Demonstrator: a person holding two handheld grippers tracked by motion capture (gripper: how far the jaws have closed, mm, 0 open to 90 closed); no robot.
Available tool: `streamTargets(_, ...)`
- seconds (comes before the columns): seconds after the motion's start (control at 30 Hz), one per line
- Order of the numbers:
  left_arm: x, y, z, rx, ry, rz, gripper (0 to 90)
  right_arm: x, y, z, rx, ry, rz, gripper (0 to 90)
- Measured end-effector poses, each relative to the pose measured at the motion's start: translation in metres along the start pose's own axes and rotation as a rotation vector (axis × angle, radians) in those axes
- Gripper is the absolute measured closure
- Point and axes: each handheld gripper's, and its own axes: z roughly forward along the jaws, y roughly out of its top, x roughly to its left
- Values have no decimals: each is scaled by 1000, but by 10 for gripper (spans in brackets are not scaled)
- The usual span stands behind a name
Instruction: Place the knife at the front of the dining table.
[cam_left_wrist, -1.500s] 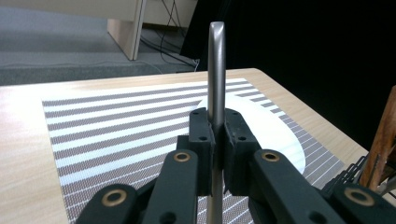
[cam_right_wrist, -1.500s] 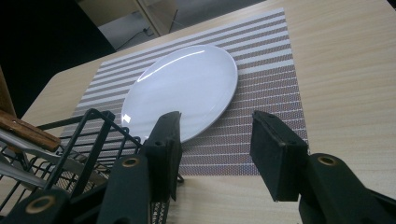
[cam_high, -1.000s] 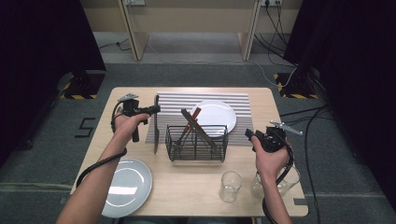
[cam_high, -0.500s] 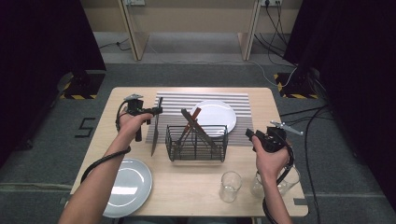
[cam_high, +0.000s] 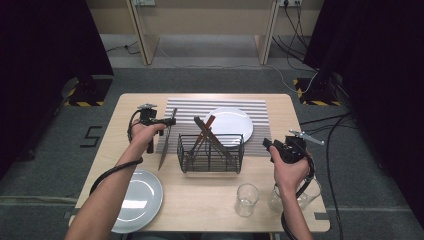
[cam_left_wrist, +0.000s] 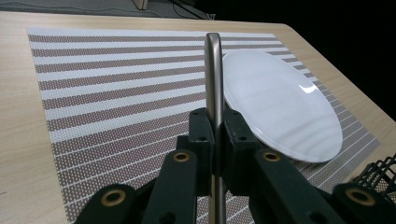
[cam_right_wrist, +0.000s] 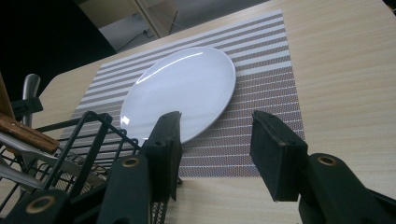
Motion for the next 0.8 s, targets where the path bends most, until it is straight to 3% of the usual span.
streamTargets(0.17,3,2,8,37,11,-1,826,0,0,1,2,0,1,529)
streamTargets(0.8,14,-5,31,94,54,-42,824,-1,1,-2,-8,3,2,530)
